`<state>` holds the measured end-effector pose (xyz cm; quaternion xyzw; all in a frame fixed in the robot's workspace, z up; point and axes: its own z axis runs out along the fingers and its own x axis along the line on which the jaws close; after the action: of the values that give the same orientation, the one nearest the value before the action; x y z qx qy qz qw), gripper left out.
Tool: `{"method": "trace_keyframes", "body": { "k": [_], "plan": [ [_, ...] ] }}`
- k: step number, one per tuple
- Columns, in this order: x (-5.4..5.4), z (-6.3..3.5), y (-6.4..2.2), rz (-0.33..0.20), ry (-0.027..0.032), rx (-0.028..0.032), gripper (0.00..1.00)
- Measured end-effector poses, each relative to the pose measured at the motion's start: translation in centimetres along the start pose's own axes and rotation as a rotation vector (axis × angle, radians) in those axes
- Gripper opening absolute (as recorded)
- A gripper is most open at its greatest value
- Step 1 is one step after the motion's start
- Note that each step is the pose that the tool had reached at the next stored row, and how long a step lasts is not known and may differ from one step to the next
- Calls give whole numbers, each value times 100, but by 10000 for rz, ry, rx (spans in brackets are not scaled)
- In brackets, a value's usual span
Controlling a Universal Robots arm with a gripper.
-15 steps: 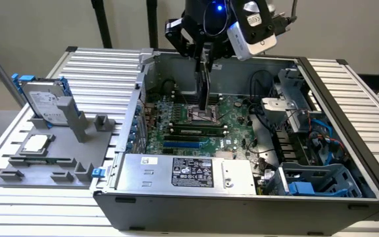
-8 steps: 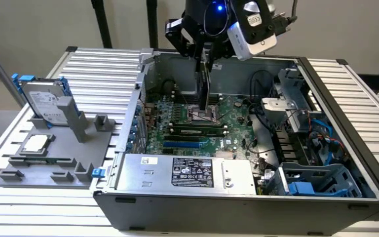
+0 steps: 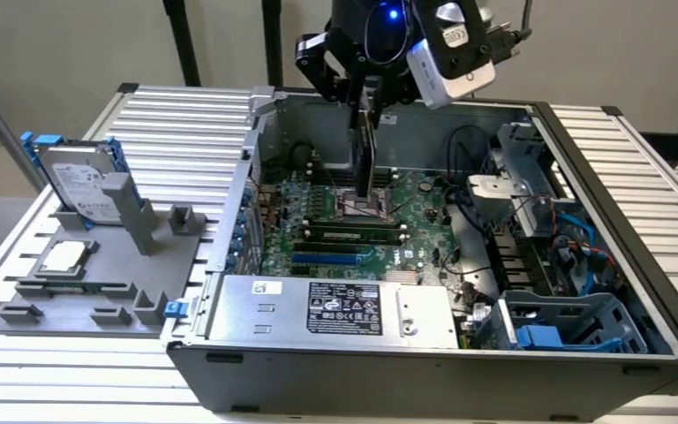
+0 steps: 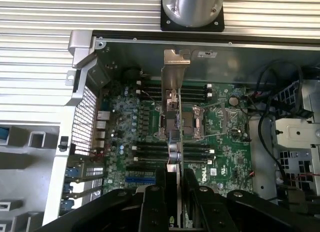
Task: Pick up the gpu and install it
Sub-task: 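Pick up the gpu and move the gpu toward the slot, then insert the gpu into the slot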
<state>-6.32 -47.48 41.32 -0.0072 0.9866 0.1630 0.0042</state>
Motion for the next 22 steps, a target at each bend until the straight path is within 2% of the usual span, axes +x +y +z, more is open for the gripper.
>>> {"method": "trace_keyframes", "body": {
  "k": [5, 6, 7, 22],
  "plan": [
    [-2, 0, 0, -1, 1, 0, 0],
    [-5, 1, -1, -27, 9, -3, 0],
    [-5, 2, -1, -124, 42, -16, 0],
    [-4, 71, -24, -2689, 915, -52, 0]
  ]
}}
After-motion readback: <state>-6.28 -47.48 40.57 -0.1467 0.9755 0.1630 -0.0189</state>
